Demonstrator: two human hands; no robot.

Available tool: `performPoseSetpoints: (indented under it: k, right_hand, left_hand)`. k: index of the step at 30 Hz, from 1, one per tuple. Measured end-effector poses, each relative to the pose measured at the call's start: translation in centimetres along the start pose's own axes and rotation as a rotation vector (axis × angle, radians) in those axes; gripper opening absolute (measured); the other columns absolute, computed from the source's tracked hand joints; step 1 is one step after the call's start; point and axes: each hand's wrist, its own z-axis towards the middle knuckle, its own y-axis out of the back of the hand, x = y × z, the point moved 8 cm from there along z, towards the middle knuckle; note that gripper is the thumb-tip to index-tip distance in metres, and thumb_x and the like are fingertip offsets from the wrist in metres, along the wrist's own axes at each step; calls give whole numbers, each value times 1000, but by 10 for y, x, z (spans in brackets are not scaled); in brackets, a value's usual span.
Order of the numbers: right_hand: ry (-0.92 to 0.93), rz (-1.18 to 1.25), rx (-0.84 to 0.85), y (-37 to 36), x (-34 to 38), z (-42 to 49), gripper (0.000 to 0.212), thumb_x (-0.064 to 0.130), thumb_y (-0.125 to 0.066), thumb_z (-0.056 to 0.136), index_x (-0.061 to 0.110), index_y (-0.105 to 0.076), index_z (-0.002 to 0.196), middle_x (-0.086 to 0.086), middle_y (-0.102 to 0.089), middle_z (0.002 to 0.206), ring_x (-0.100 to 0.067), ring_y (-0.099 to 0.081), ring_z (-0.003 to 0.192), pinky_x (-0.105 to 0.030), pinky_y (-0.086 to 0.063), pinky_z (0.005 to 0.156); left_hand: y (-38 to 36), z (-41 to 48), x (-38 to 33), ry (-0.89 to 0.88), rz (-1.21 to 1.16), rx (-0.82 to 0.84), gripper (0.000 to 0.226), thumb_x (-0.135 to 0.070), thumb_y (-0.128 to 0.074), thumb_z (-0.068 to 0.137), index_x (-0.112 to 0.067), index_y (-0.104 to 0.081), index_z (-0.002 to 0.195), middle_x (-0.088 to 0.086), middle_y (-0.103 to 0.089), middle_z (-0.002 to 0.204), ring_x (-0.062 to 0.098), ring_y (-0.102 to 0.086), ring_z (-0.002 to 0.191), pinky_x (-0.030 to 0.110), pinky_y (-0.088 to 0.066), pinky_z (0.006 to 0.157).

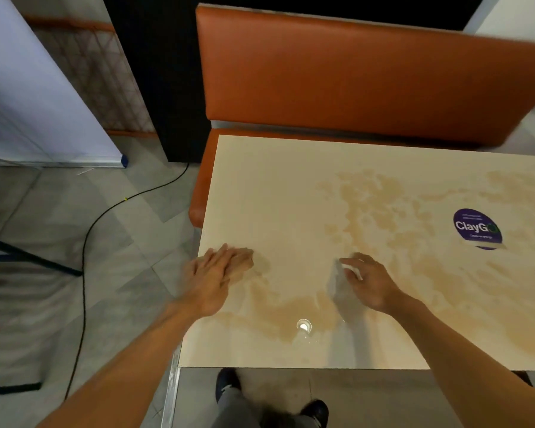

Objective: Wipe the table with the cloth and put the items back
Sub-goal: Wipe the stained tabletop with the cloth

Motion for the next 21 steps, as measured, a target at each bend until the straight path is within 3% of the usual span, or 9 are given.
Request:
performPoseSetpoints:
  k: [3,6,13,21]
  right_hand:
    - [36,-137,90,-12,-21,-6,41,30,-41,101,32,-43,142,-8,-19,160,-27,-17,147,-35,-16,119]
    - [33,-163,121,-18,-30,-6,44,38,-34,102,38,-33,146,-4,-6,163,-28,-5,150,-40,-11,120]
    - [67,-194,155,-27,-41,-3,46,44,-30,101,46,-25,147,0,4,163,-27,2,150,-47,-10,120]
    - [93,-203,155,-27,-34,-5,44,43,-28,101,43,-29,145,0,1,163,-30,1,149,-51,-12,117]
  left_hand:
    - [-22,-5,-8,46,115,-1,77,-11,-38,92,-28,4,155,-8,19,161,21,21,148,51,13,118]
    - [-28,-12,-12,90,75,-21,76,-13,-38,94,-30,5,155,-12,18,161,17,21,148,51,16,117]
    - [-49,-53,-33,166,89,-63,79,-14,-39,93,-32,8,154,-16,18,160,15,21,148,49,15,118]
    - [-82,-94,-66,224,45,-90,81,-11,-38,90,-32,8,154,-17,22,158,14,26,146,45,21,115]
